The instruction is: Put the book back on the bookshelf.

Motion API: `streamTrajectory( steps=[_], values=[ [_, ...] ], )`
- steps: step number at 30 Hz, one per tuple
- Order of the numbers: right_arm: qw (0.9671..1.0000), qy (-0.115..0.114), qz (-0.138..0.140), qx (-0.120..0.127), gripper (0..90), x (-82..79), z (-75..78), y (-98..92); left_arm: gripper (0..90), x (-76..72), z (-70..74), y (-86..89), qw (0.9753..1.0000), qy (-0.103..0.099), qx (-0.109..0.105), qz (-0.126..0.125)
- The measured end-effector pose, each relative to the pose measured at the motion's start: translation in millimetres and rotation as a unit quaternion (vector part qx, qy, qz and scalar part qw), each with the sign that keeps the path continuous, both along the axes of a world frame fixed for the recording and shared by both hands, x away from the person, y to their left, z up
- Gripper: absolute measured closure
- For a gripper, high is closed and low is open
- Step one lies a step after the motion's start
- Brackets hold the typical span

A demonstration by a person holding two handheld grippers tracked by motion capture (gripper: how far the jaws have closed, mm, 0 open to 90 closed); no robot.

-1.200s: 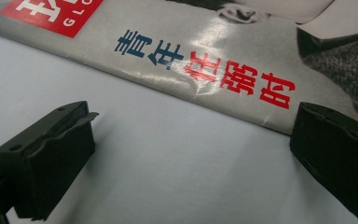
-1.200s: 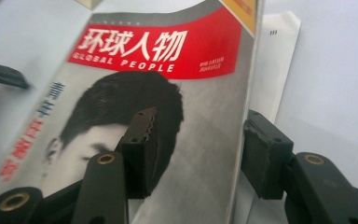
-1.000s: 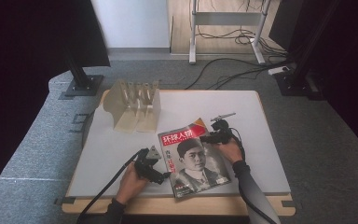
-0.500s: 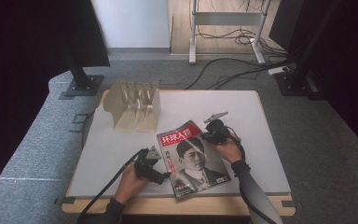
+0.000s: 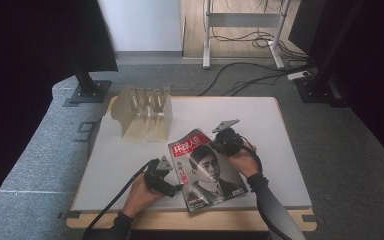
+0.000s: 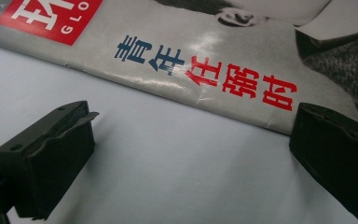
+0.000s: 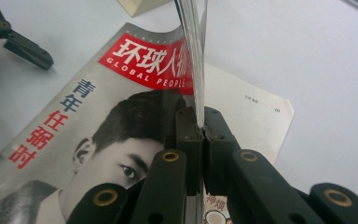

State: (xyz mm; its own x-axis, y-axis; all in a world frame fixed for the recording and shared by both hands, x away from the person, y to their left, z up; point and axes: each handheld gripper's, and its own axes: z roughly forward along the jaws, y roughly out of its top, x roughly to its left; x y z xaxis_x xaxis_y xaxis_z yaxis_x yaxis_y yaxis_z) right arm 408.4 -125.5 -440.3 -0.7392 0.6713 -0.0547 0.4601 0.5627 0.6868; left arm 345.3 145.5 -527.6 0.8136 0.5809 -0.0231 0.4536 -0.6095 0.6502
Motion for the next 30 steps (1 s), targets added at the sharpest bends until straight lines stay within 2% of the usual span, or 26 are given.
streamTrajectory(
  steps=[5, 9, 12, 17, 20, 23, 25, 28, 30],
  values=[
    [1.0, -0.004, 0.004, 0.007, 85.9, -6.7, 7.8, -1.9, 1.1, 4.9, 4.3, 4.9, 0.9993, 0.025, -0.022, 0.014],
    [0.9998, -0.012, 0.008, 0.016, 86.0, -12.6, 15.1, -5.0, 2.6, 7.4, 9.3, 8.2, 0.999, 0.024, -0.028, 0.023],
    [0.9995, -0.018, 0.012, 0.023, 86.0, -17.7, 22.1, -6.5, 3.1, 10.2, 14.3, 7.0, 0.9986, 0.029, -0.041, 0.018],
    [0.999, -0.031, 0.019, 0.027, 86.0, -27.2, 33.1, -7.0, 3.8, 19.8, 20.9, 0.8, 0.9986, 0.035, -0.039, 0.006],
    [0.9985, -0.039, 0.023, 0.032, 86.0, -33.6, 38.7, -8.4, 4.2, 26.1, 20.9, -3.3, 0.9983, 0.043, -0.04, 0.002],
    [0.9979, -0.046, 0.028, 0.036, 86.0, -39.1, 44.5, -10.3, 5.3, 31.8, 19.3, -5.1, 0.9969, 0.054, -0.057, -0.004],
    [0.9975, -0.05, 0.031, 0.04, 86.0, -42.4, 48.0, -11.5, 6.4, 33.4, 18.5, -5.6, 0.9968, 0.055, -0.058, -0.003],
    [0.997, -0.054, 0.035, 0.043, 86.0, -46.1, 51.4, -12.9, 8.3, 39.9, 15.9, -10.0, 0.9964, 0.061, -0.058, -0.013],
    [0.9968, -0.056, 0.037, 0.044, 86.0, -47.9, 52.4, -13.3, 9.5, 42.7, 15.7, -12.8, 0.9954, 0.065, -0.067, -0.02]
  ],
)
